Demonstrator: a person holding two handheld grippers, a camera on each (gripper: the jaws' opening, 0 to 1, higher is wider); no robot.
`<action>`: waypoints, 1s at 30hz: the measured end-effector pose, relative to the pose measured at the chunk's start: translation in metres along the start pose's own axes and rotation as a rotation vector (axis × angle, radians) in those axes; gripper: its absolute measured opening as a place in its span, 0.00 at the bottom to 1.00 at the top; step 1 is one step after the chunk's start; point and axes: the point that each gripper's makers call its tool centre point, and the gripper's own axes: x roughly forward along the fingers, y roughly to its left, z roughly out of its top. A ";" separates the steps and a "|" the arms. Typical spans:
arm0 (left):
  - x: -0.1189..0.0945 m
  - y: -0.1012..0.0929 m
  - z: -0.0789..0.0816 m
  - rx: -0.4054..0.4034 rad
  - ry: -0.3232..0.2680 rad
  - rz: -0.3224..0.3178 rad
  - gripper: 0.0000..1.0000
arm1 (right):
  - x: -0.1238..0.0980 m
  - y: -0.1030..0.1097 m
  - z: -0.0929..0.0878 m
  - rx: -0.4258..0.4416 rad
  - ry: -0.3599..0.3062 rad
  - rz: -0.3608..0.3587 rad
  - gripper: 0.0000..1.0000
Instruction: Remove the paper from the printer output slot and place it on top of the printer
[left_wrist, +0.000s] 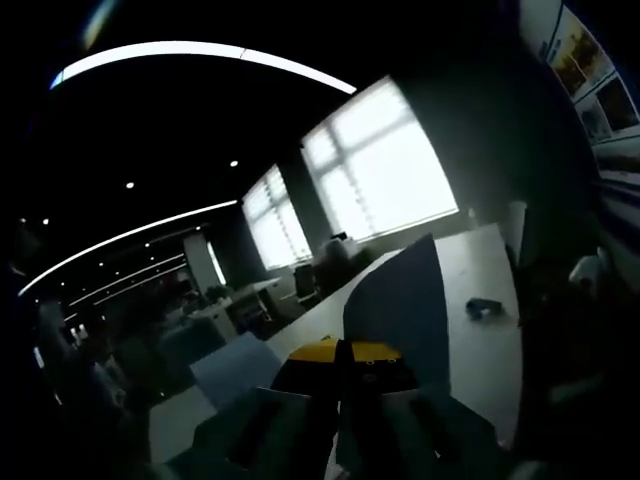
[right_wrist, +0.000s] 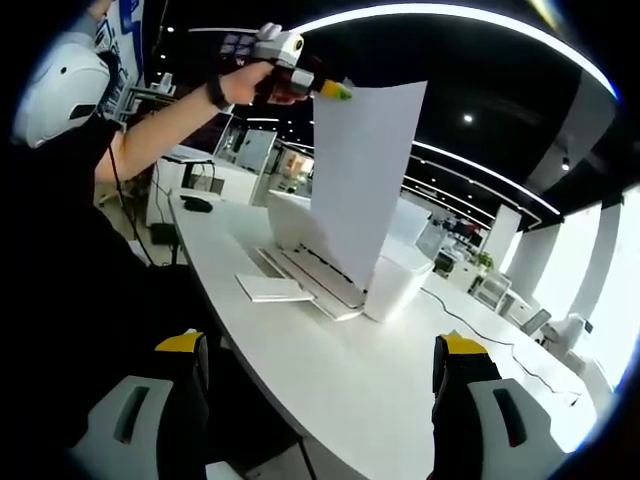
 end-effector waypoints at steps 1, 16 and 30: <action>0.001 0.001 -0.001 -0.001 0.002 0.002 0.06 | 0.000 0.000 0.000 0.000 0.001 0.000 0.88; 0.007 0.018 -0.010 -0.011 0.017 0.041 0.06 | 0.000 0.000 -0.002 0.002 0.003 0.000 0.88; 0.008 0.021 -0.011 -0.015 0.014 0.053 0.06 | -0.002 -0.001 -0.002 0.003 0.002 -0.002 0.88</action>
